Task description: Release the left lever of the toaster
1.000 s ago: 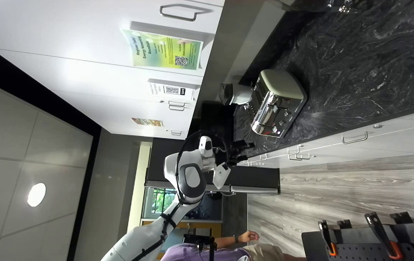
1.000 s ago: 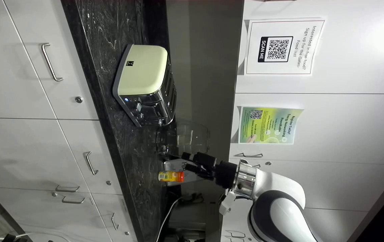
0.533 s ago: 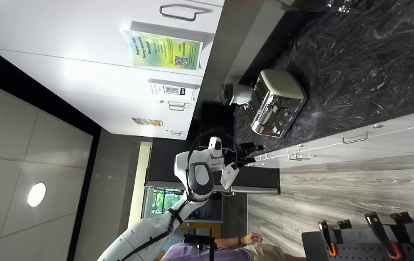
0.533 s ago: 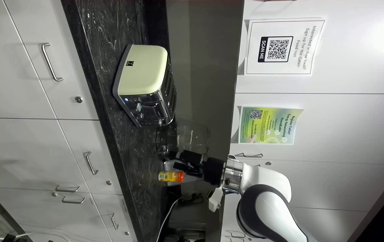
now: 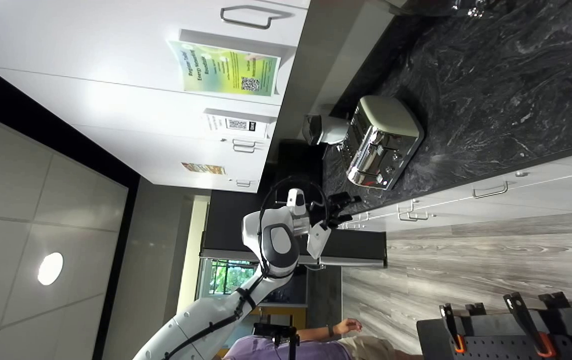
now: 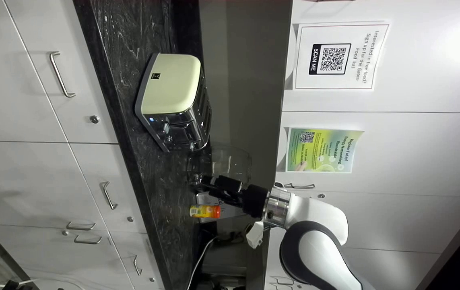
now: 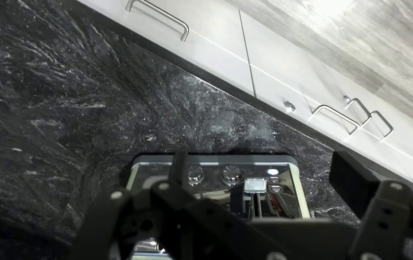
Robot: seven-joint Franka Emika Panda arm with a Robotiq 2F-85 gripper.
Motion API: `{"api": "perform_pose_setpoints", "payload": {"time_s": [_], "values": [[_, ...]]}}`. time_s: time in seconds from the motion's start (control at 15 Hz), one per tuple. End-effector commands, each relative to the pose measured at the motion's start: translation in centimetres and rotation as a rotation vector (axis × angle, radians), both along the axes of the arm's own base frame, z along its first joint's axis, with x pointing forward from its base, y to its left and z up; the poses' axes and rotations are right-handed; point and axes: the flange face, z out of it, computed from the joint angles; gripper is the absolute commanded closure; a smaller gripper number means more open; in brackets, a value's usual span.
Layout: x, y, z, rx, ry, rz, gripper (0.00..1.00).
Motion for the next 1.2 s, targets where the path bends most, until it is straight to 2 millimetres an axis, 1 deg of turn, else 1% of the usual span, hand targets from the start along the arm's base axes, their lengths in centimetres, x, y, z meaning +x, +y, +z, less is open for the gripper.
{"api": "perform_pose_setpoints", "payload": {"time_s": [0.0,0.33,0.67,1.13], "values": [[1.0,1.8,-1.5,-0.020,-0.063,0.055,0.00],[2.3,3.6,-4.5,-0.033,-0.087,0.136,0.00],[4.2,4.5,-7.6,-0.034,-0.079,0.176,0.00],[6.6,5.7,-11.7,-0.027,-0.013,0.203,0.00]]}}
